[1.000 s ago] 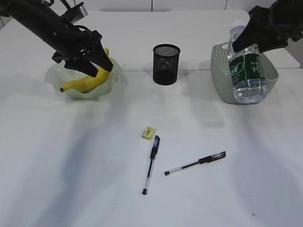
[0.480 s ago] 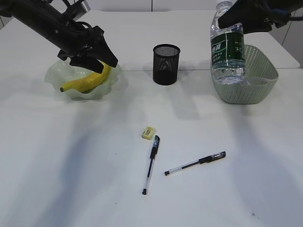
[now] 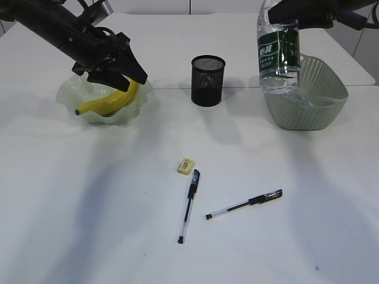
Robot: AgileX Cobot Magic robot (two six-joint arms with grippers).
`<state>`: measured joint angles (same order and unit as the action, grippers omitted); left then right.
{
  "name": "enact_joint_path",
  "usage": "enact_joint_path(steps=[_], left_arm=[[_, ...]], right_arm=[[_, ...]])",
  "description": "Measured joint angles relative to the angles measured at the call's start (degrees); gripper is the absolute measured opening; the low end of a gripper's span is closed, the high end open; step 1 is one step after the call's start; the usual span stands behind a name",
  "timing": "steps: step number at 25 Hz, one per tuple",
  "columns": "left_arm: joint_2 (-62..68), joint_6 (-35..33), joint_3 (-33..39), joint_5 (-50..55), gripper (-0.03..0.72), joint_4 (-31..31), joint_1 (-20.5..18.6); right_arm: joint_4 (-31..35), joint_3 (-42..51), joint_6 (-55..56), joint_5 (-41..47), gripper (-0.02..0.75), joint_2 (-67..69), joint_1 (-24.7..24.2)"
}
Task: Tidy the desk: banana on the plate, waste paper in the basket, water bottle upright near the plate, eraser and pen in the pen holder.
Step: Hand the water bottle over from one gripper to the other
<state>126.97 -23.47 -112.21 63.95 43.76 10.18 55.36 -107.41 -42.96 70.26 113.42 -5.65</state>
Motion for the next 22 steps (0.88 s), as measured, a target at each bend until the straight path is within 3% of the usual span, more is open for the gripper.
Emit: enact_joint_path(steps=[14, 22], left_arm=[[0.0, -0.3, 0.0, 0.0, 0.42, 0.0, 0.0], [0.0, -1.1, 0.0, -1.2, 0.42, 0.0, 0.0]], right_arm=[[22.5, 0.0, -31.3, -0.3, 0.36, 0.0, 0.0], [25.3, 0.0, -40.8, -0.8, 0.36, 0.0, 2.2]])
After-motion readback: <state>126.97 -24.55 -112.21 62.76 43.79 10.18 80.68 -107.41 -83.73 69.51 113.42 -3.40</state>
